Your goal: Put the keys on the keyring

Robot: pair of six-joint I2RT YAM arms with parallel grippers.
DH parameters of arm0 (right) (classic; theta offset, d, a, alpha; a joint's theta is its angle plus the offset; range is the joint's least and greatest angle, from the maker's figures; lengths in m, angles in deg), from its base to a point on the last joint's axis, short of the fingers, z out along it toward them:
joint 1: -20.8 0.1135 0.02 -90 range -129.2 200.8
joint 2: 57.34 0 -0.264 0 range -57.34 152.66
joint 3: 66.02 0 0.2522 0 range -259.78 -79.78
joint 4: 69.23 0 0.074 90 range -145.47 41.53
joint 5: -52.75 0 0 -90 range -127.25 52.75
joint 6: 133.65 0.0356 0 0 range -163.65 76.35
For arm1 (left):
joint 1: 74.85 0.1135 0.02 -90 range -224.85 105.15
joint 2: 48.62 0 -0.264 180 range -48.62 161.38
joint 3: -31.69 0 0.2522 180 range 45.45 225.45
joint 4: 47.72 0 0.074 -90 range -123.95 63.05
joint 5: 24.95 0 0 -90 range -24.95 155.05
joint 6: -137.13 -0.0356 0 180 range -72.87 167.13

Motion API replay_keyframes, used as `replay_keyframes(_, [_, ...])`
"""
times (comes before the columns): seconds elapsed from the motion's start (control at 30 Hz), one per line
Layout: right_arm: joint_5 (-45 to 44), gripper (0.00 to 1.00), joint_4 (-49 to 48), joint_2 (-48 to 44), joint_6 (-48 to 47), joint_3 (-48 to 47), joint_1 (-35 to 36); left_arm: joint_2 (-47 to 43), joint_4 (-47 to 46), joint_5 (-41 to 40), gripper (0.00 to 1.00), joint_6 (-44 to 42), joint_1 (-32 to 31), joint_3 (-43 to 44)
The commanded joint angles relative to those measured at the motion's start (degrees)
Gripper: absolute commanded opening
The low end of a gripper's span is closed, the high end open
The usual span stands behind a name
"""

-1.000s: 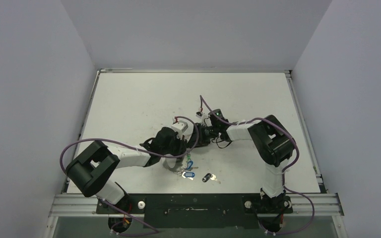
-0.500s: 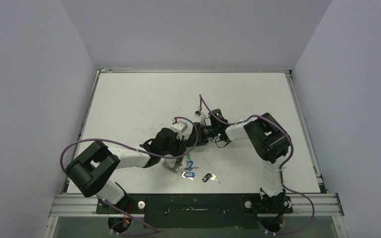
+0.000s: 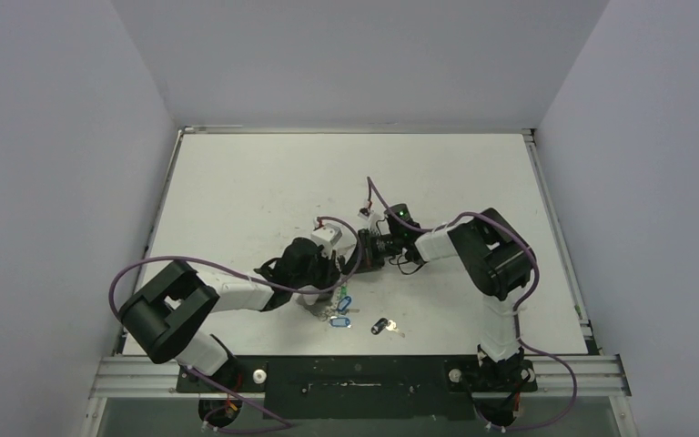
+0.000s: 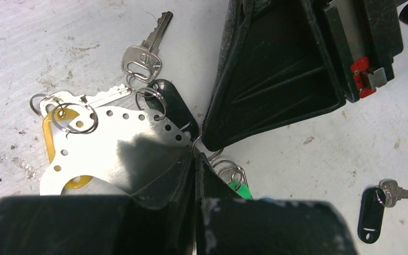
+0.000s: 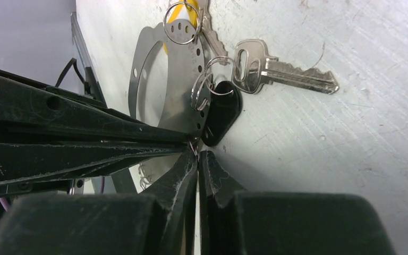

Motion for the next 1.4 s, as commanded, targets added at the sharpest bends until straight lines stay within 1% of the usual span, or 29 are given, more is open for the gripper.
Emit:
replay_keyframes(0.0, [-0.2, 0.0, 10.2, -5.6, -7.2, -3.8, 0.9, -3.9, -2.2, -0.5, 0.04, 0.5, 0.1, -2.9])
replay_keyframes(0.1, [-3.3, 0.0, 24.4, -9.4, -16.4, -8.3, 1.8, -9.9, -6.3, -0.2, 0.21, 0.5, 0.2, -5.7])
replay_keyframes(0.2, [-7.0, 0.0, 34.7, -12.9, -23.6, -12.5, 3.2, -17.3, -12.4, 0.4, 0.32, -1.8, 0.4, -10.8])
replay_keyframes(0.3, [-11.3, 0.0, 39.7, -16.6, -28.0, -15.2, 4.8, -25.2, -17.2, 0.8, 0.41, -5.6, 0.7, -15.4])
replay_keyframes(0.4, [-14.0, 0.0, 41.6, -19.7, -31.7, -16.1, 6.5, -33.8, -16.4, 0.1, 0.52, -9.2, 1.0, -17.8])
replay_keyframes(0.53, [-15.7, 0.0, 43.9, -22.3, -39.4, -17.1, 9.0, -43.6, -9.9, 0.7, 0.57, -14.3, 1.2, -18.6])
replay_keyframes(0.6, [-13.1, 0.0, 44.7, -23.2, -44.6, -16.9, 10.0, -47.2, -7.5, 1.6, 0.57, -16.3, 1.3, -18.8])
replay_keyframes(0.7, [-13.0, 0.0, 44.6, -24.7, -49.7, -15.9, 11.3, -50.7, -6.4, 3.8, 0.57, -18.4, 1.4, -19.5])
replay_keyframes(0.83, [-11.0, 0.0, 41.6, -28.1, -54.0, -12.8, 12.0, -51.8, -7.2, 8.1, 0.56, -20.8, 1.4, -20.2])
replay_keyframes(0.97, [-8.6, 0.0, 35.2, -32.0, -54.8, -8.1, 11.8, -48.9, -7.8, 10.9, 0.55, -21.7, 1.5, -19.6])
replay_keyframes(1.1, [-7.4, 0.0, 26.9, -34.7, -51.8, -3.3, 11.1, -44.1, -8.7, 14.6, 0.54, -22.4, 1.8, -18.2])
replay_keyframes(1.23, [-4.0, 0.0, 19.9, -35.5, -47.1, -1.2, 9.3, -38.9, -13.3, 18.5, 0.53, -21.8, 2.6, -17.5])
replay_keyframes(1.37, [-1.8, 0.0, 18.0, -36.0, -46.4, -1.8, 8.7, -35.6, -17.5, 21.8, 0.55, -21.2, 3.2, -16.6])
